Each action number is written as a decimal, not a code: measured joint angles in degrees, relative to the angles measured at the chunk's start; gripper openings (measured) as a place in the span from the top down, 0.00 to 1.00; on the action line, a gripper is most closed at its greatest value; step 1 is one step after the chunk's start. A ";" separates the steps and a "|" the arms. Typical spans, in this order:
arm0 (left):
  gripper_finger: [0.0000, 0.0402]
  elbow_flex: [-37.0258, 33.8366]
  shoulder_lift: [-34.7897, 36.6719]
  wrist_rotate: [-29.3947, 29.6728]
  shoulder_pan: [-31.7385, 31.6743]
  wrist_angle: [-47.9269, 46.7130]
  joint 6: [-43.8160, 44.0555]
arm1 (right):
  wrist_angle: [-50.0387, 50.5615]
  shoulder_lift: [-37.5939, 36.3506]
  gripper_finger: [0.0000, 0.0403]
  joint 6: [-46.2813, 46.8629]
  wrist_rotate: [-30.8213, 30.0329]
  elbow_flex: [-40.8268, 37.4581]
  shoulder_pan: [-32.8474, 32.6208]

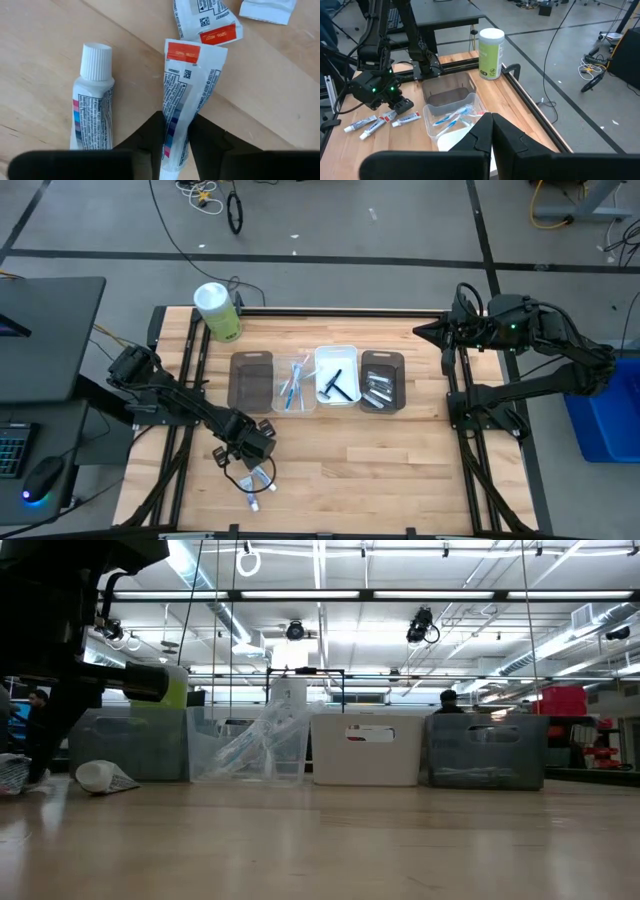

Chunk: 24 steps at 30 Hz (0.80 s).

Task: Pick & Place Travel size toiletries
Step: Put the white toothpaste into the left black bin

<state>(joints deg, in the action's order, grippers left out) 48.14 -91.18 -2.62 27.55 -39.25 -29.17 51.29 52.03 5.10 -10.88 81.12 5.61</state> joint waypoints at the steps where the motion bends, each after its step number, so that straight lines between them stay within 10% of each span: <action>1: 0.78 0.00 0.00 -0.01 0.00 0.01 -0.03 | 0.00 0.00 0.97 0.00 -0.01 0.00 0.00; 24: 0.80 8.37 0.42 0.41 0.00 -7.00 0.30 | -0.01 0.01 0.97 -0.65 0.05 0.00 -0.01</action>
<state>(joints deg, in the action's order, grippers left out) 56.51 -90.76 -2.21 27.55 -46.25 -28.87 51.28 52.04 4.46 -10.83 81.12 5.60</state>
